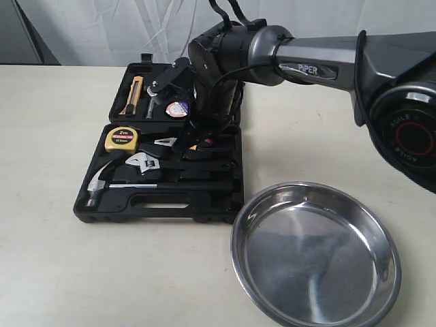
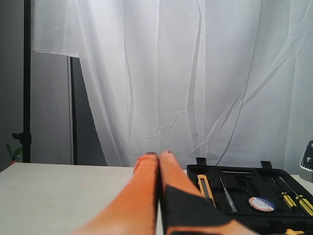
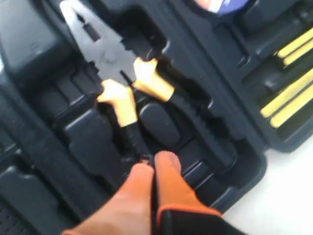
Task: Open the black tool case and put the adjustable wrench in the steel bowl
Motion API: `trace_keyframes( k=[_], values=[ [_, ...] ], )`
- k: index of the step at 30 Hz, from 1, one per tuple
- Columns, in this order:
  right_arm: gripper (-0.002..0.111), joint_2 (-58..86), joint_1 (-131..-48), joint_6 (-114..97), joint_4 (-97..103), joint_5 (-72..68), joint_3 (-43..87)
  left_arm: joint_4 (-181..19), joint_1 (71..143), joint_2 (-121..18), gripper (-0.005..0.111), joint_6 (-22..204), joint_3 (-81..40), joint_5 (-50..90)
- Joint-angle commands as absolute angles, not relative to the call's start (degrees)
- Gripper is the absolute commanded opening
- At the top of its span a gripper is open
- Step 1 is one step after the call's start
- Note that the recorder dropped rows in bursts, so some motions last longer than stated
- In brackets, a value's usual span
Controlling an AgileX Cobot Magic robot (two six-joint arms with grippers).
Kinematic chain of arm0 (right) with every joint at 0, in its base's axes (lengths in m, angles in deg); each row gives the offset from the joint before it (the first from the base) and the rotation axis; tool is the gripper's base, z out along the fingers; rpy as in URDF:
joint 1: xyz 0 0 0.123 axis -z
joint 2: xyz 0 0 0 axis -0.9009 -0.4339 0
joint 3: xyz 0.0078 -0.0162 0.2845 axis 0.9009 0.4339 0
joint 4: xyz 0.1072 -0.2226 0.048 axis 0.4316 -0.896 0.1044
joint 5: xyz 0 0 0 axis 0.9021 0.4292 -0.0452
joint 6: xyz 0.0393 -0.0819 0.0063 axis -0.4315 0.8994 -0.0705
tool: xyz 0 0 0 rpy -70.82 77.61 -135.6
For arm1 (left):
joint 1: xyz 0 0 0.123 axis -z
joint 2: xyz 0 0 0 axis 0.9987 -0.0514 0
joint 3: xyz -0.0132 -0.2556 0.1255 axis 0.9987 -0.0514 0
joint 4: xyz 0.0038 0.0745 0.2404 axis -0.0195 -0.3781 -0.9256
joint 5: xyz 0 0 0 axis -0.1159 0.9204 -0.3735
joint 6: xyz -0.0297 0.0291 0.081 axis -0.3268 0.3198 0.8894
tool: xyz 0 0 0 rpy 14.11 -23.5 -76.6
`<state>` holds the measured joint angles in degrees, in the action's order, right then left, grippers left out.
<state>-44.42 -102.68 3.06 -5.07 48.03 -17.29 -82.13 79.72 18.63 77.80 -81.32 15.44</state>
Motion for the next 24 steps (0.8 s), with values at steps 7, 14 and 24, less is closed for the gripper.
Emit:
trace_keyframes(
  k=[7,14,24],
  values=[
    [-0.001,-44.0,-102.7,17.2,17.3,57.7,-17.5,-82.3,79.8,18.3,0.000,77.7,-81.1,15.1],
    [-0.001,-44.0,-102.7,28.0,34.0,56.3,-17.5,-82.3,79.8,18.3,0.000,77.7,-81.1,15.1],
    [-0.001,-44.0,-102.7,29.9,37.7,43.0,-17.5,-82.3,79.8,18.3,0.000,77.7,-81.1,15.1]
  ],
)
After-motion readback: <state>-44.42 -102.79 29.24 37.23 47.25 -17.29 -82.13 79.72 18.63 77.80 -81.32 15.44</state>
